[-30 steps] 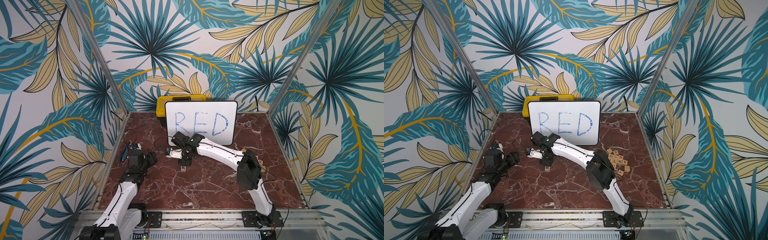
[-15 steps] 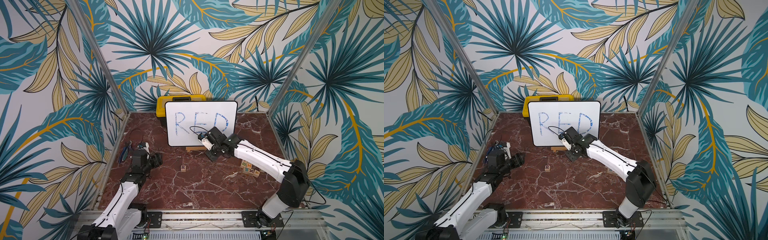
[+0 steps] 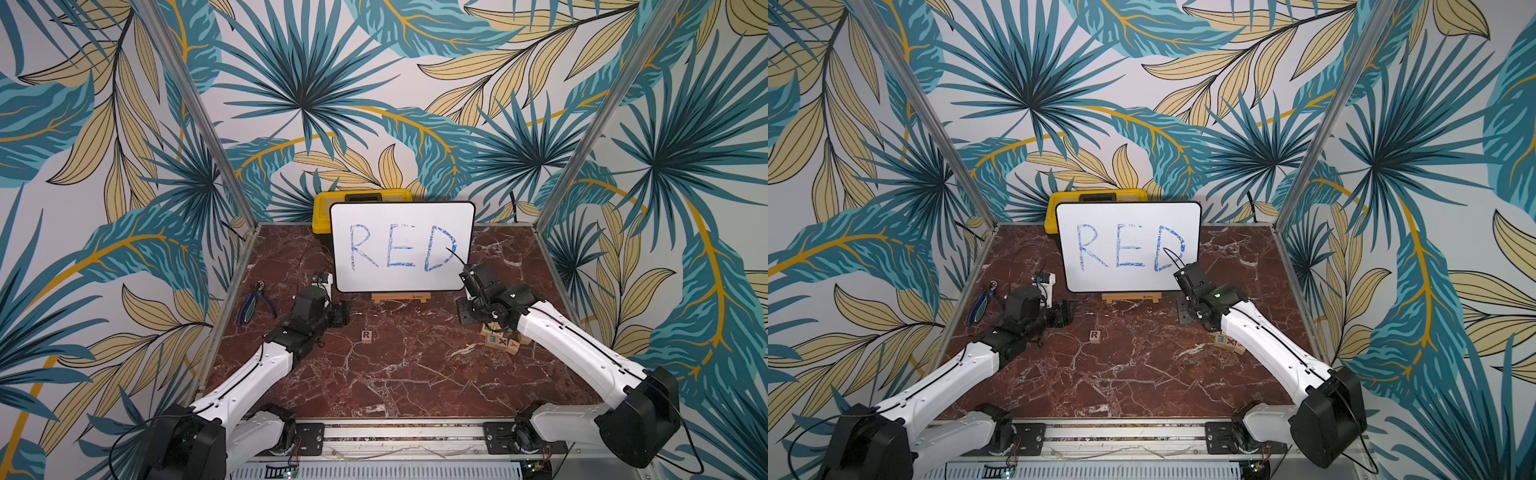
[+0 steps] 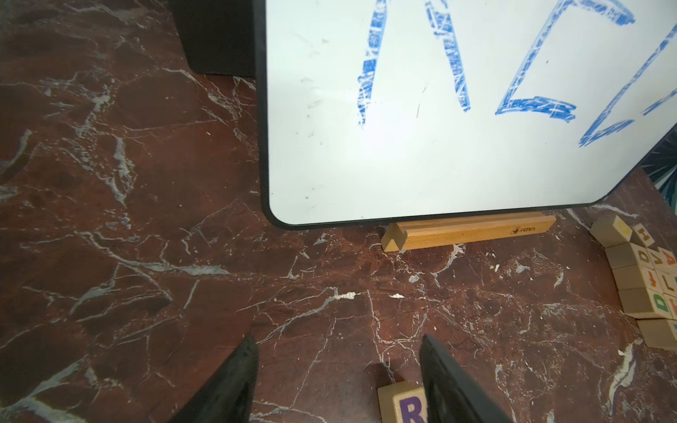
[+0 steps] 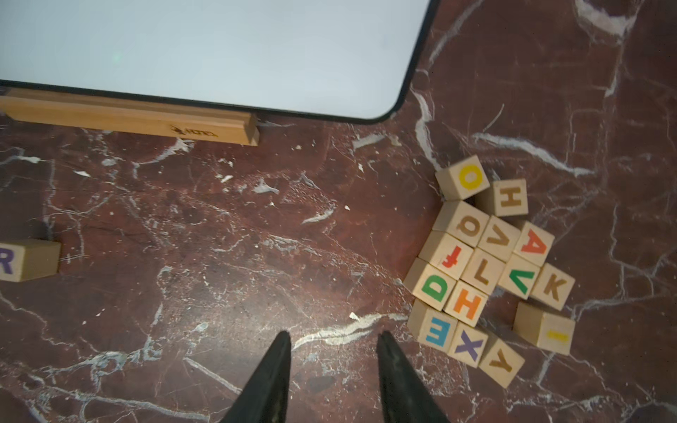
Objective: Assemble the uppercase word "red" with letter blocks
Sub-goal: Pick up the letter block from the center of the board.
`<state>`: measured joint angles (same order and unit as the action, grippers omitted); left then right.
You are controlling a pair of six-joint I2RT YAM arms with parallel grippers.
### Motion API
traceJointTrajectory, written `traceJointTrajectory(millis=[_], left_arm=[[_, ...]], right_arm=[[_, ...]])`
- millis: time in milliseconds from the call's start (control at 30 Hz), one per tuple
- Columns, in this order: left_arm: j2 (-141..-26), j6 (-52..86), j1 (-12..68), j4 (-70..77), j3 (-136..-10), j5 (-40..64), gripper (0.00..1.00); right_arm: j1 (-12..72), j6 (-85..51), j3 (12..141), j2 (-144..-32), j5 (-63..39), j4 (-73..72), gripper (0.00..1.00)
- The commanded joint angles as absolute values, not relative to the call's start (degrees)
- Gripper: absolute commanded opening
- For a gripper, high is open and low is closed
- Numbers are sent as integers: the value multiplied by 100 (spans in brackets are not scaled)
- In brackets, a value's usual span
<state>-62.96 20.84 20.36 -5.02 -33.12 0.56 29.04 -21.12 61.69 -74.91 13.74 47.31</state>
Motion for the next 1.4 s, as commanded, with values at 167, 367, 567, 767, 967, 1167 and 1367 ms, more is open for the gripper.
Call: traceJointTrajectory(millis=[167,367,567,767,967,1167,1367], left_arm=[[-6616,1943,2193,-222,-3680,-20,70],[-6680,1912,2198,-183,-3700,3,70],[-6609,1925,2198,-185,-3639,-48,70],[-6731,1956,2198,-176,-3682,-50,70],[-6715,1925,2198,-184,-3691,-104,70],[-6618,1916,2197,-185,-3621,-212,70],[-6679,1901,2199,-190,-3687,-232,70]], right_arm=[[2480,-3344,5322,-7053,1512,5308,40],[1869,-3639,4901,-6829,1669,5259,40],[1393,-3517,4788,-6959,1281,5010,38],[1397,-3373,4773,-7218,1198,4831,35],[1245,-3260,4663,-7640,1054,4440,35],[1073,-3111,4678,-7942,833,4133,35],[1046,-2988,4676,-8168,733,3978,35]])
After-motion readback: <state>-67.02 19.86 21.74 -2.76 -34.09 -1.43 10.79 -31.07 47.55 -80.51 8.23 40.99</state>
